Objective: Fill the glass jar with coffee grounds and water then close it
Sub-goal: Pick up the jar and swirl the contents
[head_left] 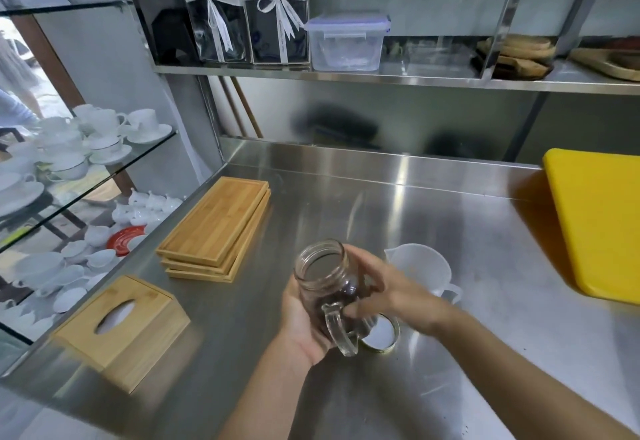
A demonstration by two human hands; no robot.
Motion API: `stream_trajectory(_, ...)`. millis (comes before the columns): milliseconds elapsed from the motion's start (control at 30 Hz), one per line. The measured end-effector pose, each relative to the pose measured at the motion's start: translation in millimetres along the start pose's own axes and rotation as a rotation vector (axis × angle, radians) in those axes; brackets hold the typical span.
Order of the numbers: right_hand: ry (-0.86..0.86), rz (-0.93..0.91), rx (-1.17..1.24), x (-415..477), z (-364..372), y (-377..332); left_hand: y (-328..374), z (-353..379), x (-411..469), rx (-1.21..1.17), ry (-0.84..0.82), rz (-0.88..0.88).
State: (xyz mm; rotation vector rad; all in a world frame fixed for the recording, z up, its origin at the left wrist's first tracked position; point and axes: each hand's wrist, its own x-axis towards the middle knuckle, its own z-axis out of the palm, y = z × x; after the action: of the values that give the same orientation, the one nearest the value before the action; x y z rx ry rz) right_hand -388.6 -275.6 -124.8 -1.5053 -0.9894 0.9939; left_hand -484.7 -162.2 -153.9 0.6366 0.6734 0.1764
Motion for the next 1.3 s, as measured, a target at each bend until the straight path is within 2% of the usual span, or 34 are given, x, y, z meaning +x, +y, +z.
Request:
stream_trajectory(67, -0.007, 0.021, -0.051, -2.2, -19.1, -14.1, 2.9, -2.7, -1.6, -0.054, -0.013, 0.011)
stream_trajectory(100, 0.106, -0.005, -0.071, -2.2, -25.9, -20.0, 5.8, -4.5, -1.3, -0.076, -0.004, 0.028)
stream_trajectory(200, 0.749, -0.186, 0.081, 1.4, -21.8, -20.7, 11.5, -6.5, 1.5, -0.117, 0.03, 0.061)
stream_trajectory(233, 0.893, -0.205, 0.141, 5.3, -9.8, -14.8, 10.8, -2.6, 0.7, -0.114, 0.034, 0.058)
stream_trajectory(267, 0.931, -0.193, 0.179, 9.2, 7.7, -7.9, 8.6, 3.2, -0.7, -0.104, 0.031, 0.054)
stream_trajectory(367, 0.708, -0.096, 0.22, 14.3, 53.9, 8.1, 0.0, 12.7, -0.6, -0.068, 0.016, 0.049)
stream_trajectory(433, 0.599, -0.024, 0.274, 11.7, 47.8, 4.4, 1.1, 7.6, -1.4, -0.062, 0.024, 0.046)
stream_trajectory(500, 0.668, -0.006, 0.259, 10.8, 29.9, 2.3, 3.0, -4.2, -0.8, -0.055, 0.024, 0.063)
stream_trajectory(567, 0.855, -0.039, 0.335, 11.8, 25.1, 5.2, 1.5, -9.4, -0.8, -0.015, 0.05, 0.087)
stream_trajectory(600, 0.86, -0.044, 0.381, 13.5, 30.8, 4.1, -0.1, -9.0, -1.3, -0.002, 0.052, 0.097)
stream_trajectory(667, 0.706, 0.01, 0.497, 17.6, 50.6, 5.3, -4.1, -5.2, -3.4, 0.004, 0.049, 0.085)
stream_trajectory(733, 0.635, 0.038, 0.562, 18.3, 63.0, 6.5, -5.8, -4.9, -4.7, 0.025, 0.04, 0.095)
stream_trajectory(867, 0.622, 0.005, 0.687, 17.8, 63.8, 13.5, -10.2, -6.4, -8.9, -0.002, 0.023, 0.097)
stream_trajectory(1133, 0.685, 0.11, 0.778, 4.9, 73.6, 33.5, -30.8, -18.0, -7.8, 0.026, 0.042, 0.065)
stream_trajectory(1300, 0.631, 0.154, 0.843, -1.3, 79.6, 47.4, -46.0, -31.5, -2.0, 0.075, 0.068, 0.041)
